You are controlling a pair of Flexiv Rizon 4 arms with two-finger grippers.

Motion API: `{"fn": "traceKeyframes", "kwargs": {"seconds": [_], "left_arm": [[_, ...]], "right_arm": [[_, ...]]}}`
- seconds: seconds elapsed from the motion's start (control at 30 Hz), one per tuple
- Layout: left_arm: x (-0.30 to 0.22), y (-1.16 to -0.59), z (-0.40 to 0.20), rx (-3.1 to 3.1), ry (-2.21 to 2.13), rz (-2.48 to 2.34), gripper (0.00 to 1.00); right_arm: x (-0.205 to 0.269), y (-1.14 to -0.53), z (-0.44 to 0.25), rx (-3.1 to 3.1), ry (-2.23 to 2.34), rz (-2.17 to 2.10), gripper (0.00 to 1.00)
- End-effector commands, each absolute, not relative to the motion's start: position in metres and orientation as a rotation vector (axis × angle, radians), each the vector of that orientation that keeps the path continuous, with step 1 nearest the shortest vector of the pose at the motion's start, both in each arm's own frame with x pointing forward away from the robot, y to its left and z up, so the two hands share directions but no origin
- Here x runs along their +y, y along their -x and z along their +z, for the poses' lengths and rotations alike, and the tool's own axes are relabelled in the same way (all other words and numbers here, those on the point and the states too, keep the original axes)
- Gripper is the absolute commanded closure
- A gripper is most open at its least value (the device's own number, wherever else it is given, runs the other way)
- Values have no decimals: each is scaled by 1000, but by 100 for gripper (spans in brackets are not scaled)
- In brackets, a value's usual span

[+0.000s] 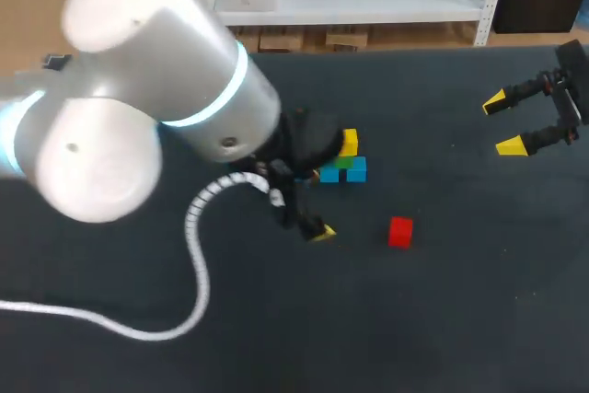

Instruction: Place the blue cubes, place green cubes on the blue cubes, place the yellow cubes on the green cubes, then place the red cubes on the yellow cubes, and place purple cube on the red cubes.

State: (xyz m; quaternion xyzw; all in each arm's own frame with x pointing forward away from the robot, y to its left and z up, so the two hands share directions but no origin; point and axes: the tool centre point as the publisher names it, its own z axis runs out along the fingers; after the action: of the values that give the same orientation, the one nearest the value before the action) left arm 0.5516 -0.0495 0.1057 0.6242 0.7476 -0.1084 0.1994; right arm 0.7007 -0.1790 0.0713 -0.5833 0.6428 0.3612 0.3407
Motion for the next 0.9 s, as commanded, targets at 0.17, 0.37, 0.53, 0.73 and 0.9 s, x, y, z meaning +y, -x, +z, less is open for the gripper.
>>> {"fn": "traceKeyframes", "kwargs": {"seconds": [0.17, 0.37, 0.53, 0.73, 0.9], "left_arm": [[40, -596, 136, 1954, -1914, -362, 0], [95, -641, 132, 1773, -2062, -413, 0], [128, -669, 124, 1698, -2086, -448, 0], [124, -679, 119, 1690, -2024, -500, 0], [113, -679, 112, 1727, -1984, -538, 0]], "right_arm": [[-179, -701, 71, 1671, 1518, 940, 0], [-179, -701, 71, 1671, 1518, 940, 0], [-179, -701, 71, 1671, 1518, 940, 0], [-179, -701, 71, 1671, 1518, 940, 0], [-179, -701, 71, 1671, 1518, 940, 0]]}}
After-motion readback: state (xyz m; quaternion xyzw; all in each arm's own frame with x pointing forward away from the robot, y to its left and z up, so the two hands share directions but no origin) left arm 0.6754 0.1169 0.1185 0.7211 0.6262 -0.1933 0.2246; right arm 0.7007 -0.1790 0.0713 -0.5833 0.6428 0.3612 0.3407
